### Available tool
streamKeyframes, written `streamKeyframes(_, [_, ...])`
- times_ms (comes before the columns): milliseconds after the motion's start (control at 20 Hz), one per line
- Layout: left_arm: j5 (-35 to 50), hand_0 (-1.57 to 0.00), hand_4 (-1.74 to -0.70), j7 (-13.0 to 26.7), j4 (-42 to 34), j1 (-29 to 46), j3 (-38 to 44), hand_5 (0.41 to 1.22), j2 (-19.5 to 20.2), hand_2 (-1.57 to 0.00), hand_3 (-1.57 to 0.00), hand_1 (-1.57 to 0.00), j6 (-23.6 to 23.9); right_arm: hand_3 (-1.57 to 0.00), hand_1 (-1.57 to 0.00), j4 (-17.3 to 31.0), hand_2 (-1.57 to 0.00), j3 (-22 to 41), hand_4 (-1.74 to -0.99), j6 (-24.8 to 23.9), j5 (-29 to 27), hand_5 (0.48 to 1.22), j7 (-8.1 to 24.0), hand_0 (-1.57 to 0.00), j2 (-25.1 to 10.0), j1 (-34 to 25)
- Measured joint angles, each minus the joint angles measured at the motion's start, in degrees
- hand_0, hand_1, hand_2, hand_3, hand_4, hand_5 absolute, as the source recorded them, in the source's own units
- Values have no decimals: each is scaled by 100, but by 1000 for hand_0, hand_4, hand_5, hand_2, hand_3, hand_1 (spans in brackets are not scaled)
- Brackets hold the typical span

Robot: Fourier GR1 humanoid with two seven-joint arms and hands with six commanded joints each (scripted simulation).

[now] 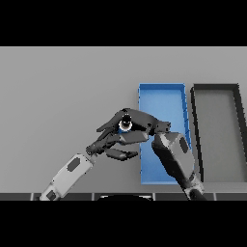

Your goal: Pick up the blue pipe and place it into the blue bin.

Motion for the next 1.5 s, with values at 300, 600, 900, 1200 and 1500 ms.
streamKeyframes(300, [-12, 0, -866, -167, -82, 24, -27, 484, 6, 0, 1, 0, -16, -1571, -1571, 373, -1571, -675, -1496, -443, -394, 1221, -263, -1571, -676, -1516])
streamKeyframes(600, [18, 1, -841, -83, -252, 62, 40, 477, 184, 1, 1, 1, -14, -1571, -1571, 1488, -1571, -1459, -1498, -832, 442, 1221, -513, -1571, -1248, -2171])
streamKeyframes(900, [-65, 1, -825, -3, -152, 15, 121, 461, 212, 1, 1, 1, 86, -1571, -1571, 2432, -1571, -2057, -1499, -912, 1004, 1221, -386, -1571, -1556, -1461])
streamKeyframes(1200, [-110, 1, -825, -83, -213, 113, 62, 468, 268, 1, 1, 1, 49, -1571, -1571, 2633, -1571, -2287, -1499, -1016, 1471, 1221, -10, -1571, -1520, -430])
streamKeyframes(1500, [-121, 1, -827, -55, -265, 139, 41, 471, 269, 1, 1, 1, 66, -1178, -1571, 2649, -1571, -1538, -1569, -1781, 1487, 1221, 57, -1571, -1931, 718])
